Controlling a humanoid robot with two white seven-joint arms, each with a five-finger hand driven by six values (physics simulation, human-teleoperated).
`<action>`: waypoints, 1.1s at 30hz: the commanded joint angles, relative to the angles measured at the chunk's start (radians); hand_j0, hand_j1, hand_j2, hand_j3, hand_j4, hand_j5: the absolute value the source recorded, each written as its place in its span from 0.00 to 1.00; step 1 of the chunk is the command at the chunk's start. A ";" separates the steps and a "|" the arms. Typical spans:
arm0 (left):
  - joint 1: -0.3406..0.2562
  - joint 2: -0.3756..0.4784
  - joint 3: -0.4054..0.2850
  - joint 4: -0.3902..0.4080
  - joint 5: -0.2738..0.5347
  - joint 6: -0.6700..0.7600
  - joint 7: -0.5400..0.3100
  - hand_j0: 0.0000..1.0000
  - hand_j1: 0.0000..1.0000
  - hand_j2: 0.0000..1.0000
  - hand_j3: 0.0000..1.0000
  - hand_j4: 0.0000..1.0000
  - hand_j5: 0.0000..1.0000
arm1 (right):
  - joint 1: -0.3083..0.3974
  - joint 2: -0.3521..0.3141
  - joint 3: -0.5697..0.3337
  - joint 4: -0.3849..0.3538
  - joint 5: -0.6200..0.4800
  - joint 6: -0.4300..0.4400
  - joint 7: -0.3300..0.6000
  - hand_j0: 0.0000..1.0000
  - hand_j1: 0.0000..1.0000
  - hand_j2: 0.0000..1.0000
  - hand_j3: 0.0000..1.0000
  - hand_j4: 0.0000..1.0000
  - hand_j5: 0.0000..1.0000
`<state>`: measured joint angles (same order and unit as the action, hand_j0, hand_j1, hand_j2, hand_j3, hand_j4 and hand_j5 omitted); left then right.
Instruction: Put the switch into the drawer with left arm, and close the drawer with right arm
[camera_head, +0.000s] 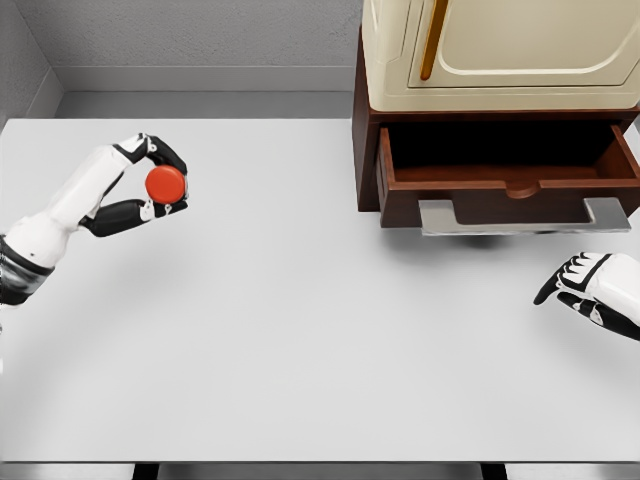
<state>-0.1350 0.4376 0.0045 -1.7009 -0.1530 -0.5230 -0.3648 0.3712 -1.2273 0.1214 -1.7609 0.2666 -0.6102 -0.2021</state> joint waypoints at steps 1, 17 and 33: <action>0.000 -0.025 -0.001 -0.026 -0.034 0.001 0.000 0.22 0.22 0.22 0.22 0.22 0.22 | 0.000 -0.003 0.000 0.000 -0.006 -0.001 0.000 0.48 0.48 0.48 0.48 0.48 0.48; -0.156 -0.119 -0.121 -0.043 -0.258 0.001 0.003 0.21 0.21 0.21 0.21 0.21 0.21 | 0.000 -0.003 -0.002 0.000 -0.006 -0.001 0.000 0.48 0.48 0.48 0.48 0.48 0.48; -0.239 -0.224 -0.193 -0.085 -0.471 0.001 0.003 0.18 0.18 0.18 0.18 0.18 0.18 | 0.000 -0.001 -0.002 0.000 -0.006 -0.001 0.000 0.50 0.50 0.50 0.50 0.50 0.50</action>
<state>-0.3819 0.2213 -0.1702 -1.7845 -0.6148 -0.5244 -0.3629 0.3712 -1.2280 0.1200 -1.7602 0.2666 -0.6101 -0.2021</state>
